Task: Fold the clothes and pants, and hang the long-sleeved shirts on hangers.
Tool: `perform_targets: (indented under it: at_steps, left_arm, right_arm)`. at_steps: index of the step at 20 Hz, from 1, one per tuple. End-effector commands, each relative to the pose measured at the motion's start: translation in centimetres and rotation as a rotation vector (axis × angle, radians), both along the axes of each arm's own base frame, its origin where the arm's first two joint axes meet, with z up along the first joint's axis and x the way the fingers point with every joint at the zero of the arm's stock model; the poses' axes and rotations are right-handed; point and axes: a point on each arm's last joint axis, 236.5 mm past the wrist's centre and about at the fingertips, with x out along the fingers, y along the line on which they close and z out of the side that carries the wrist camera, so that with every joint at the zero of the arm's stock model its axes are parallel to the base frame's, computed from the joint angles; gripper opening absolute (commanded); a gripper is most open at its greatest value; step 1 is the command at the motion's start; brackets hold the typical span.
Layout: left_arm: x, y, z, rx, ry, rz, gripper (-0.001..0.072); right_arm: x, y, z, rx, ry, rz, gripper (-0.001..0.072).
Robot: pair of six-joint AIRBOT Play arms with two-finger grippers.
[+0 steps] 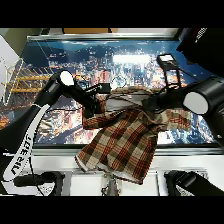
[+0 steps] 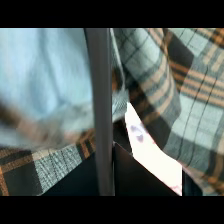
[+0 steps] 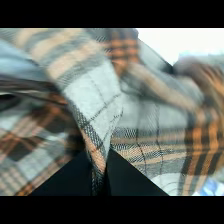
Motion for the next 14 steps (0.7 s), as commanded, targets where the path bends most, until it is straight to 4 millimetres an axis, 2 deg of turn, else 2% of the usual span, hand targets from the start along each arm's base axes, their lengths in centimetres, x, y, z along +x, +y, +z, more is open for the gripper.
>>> perform_targets:
  at_steps: [1, 4, 6, 14]
  left_arm:
    - [0.0, -0.3, 0.2, -0.014, 0.018, 0.027, 0.0028]
    - [-0.1, -0.3, 0.2, -0.013, 0.021, 0.025, 0.0028]
    - [-0.1, -0.3, 0.2, -0.012, 0.023, 0.027, 0.0028]
    - [-0.1, -0.3, 0.2, -0.012, 0.023, 0.028, 0.0029]
  right_arm:
    - [-0.8, 5.3, 0.3, 0.042, -0.018, 0.099, 0.0037]
    - [-1.4, 9.2, -0.3, 0.071, -0.035, 0.166, 0.0036]
    - [-1.5, 10.6, -0.6, 0.084, -0.041, 0.189, 0.0037]
    - [-1.4, 11.1, -0.6, 0.102, -0.042, 0.176, 0.005]
